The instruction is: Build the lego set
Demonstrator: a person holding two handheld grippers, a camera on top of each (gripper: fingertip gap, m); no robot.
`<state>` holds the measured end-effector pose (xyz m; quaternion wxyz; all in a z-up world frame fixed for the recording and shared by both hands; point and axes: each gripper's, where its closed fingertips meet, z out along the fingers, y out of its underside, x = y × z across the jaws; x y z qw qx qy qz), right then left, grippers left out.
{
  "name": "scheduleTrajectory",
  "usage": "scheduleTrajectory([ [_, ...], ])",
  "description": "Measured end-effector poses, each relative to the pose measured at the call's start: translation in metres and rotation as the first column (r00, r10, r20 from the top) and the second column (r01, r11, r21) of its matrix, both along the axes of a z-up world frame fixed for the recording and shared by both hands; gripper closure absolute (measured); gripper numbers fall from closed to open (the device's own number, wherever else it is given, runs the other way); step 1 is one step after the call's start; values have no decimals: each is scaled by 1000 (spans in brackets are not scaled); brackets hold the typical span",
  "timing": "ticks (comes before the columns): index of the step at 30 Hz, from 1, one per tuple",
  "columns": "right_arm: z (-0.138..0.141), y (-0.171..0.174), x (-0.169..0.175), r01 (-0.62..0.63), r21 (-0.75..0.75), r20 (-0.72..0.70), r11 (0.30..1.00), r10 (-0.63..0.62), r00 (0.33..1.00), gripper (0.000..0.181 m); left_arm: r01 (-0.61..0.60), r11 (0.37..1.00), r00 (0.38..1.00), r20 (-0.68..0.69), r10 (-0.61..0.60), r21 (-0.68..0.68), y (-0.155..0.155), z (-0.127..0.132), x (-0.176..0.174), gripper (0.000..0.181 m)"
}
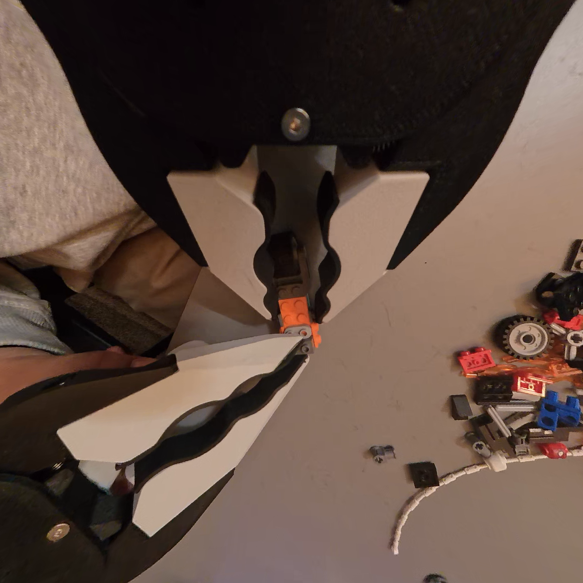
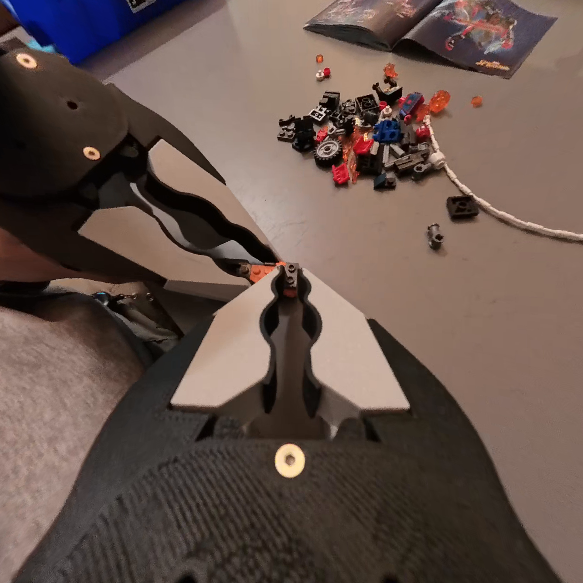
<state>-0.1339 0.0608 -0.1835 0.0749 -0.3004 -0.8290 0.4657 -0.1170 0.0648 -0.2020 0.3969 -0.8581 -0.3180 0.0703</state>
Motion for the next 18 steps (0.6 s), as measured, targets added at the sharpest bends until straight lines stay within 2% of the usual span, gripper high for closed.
scheduleTrajectory([
  [5, 2, 0, -2, 31, -158, 114, 987, -12, 993, 177, -5, 1000, 1000, 2, 5, -2, 0, 0, -1, 157],
  [9, 4, 0, -4, 39, -162, 84, 986, -26, 996, 177, -20, 1000, 1000, 25, 19, 21, 0, 0, -2, 156],
  [10, 10, -2, -4, 35, -210, 91, 977, -16, 996, 177, -21, 999, 999, 30, 20, 26, 0, 0, -2, 156],
  [11, 32, -5, -1, 21, -369, 102, 929, 18, 995, 178, -17, 1000, 999, 34, 17, 24, 0, -1, -1, 156],
  [12, 44, -4, 0, 27, -456, 145, 889, 44, 988, 178, -18, 1000, 999, 28, 18, 20, 1, -1, -1, 156],
  [14, 29, 14, -18, 101, -317, 73, 943, -82, 994, 177, -17, 1000, 1000, 25, 17, 19, 1, -1, -1, 156],
  [15, 26, 20, -22, 115, -277, 43, 954, -108, 993, 177, -18, 1000, 999, 32, 17, 26, 1, 0, -1, 156],
  [18, 35, 21, -26, 109, -307, 37, 945, -103, 994, 176, -17, 999, 999, 35, 16, 29, 1, 0, -1, 156],
])
